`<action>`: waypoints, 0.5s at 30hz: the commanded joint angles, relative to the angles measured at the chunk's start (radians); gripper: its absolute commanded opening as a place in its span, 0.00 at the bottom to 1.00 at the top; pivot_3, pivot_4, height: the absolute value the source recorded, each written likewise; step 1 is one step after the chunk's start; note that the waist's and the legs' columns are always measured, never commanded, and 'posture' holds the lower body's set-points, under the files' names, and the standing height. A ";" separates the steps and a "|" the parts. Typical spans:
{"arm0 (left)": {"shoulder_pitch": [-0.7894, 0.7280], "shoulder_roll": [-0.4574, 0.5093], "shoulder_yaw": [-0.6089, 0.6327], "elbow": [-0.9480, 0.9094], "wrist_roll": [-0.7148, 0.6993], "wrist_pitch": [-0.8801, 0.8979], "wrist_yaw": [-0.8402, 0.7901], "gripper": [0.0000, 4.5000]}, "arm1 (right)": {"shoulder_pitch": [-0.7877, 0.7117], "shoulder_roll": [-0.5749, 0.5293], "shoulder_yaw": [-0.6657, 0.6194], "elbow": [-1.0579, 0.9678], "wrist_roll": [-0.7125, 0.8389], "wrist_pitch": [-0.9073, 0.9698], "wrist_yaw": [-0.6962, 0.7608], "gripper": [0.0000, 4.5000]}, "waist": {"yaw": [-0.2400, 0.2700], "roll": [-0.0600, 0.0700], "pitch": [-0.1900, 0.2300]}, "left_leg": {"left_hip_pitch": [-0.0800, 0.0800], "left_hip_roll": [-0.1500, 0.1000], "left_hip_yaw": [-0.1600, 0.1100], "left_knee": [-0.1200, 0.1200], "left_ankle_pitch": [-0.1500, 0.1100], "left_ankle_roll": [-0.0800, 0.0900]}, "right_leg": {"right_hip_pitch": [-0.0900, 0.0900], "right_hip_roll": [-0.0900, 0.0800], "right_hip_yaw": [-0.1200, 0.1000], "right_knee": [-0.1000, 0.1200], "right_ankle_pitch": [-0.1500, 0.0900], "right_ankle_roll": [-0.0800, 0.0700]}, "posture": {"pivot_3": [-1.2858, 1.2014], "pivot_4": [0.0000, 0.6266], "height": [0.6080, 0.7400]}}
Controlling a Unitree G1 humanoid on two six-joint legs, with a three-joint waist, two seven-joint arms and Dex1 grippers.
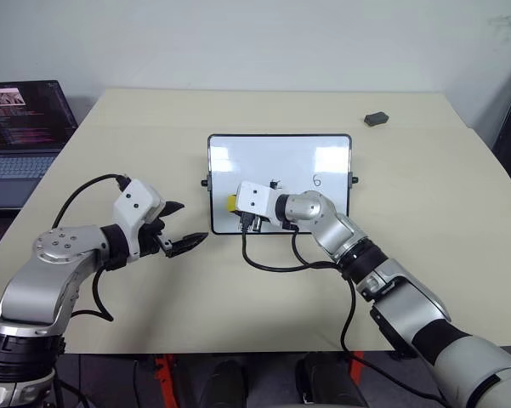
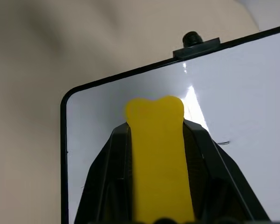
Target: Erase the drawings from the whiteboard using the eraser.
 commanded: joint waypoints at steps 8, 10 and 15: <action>0.016 0.006 0.031 -0.043 -0.008 -0.017 0.001 1.00 | -0.092 -0.013 -0.138 0.013 -0.003 0.010 -0.128 0.25 | -0.003 0.001 0.001 | 0.002 0.001 0.000 -0.002 0.000 0.000 | 0.004 0.000 0.000 -0.006 0.000 0.000 | 0.52 0.24 1.00; 0.017 0.006 0.031 -0.044 -0.009 -0.017 0.001 1.00 | -0.076 -0.021 -0.127 0.016 -0.013 0.011 -0.111 0.25 | -0.004 0.001 0.001 | 0.002 0.001 0.000 -0.004 -0.001 0.000 | 0.003 0.000 0.000 -0.008 -0.001 0.000 | 0.52 0.24 1.00; 0.022 0.006 0.032 -0.050 -0.013 -0.015 0.001 1.00 | 0.005 -0.045 -0.050 -0.058 -0.039 0.033 0.006 0.25 | -0.004 0.001 0.001 | 0.003 0.001 0.001 -0.009 0.000 0.000 | 0.003 0.000 0.001 -0.011 -0.001 0.000 | 0.52 0.24 1.00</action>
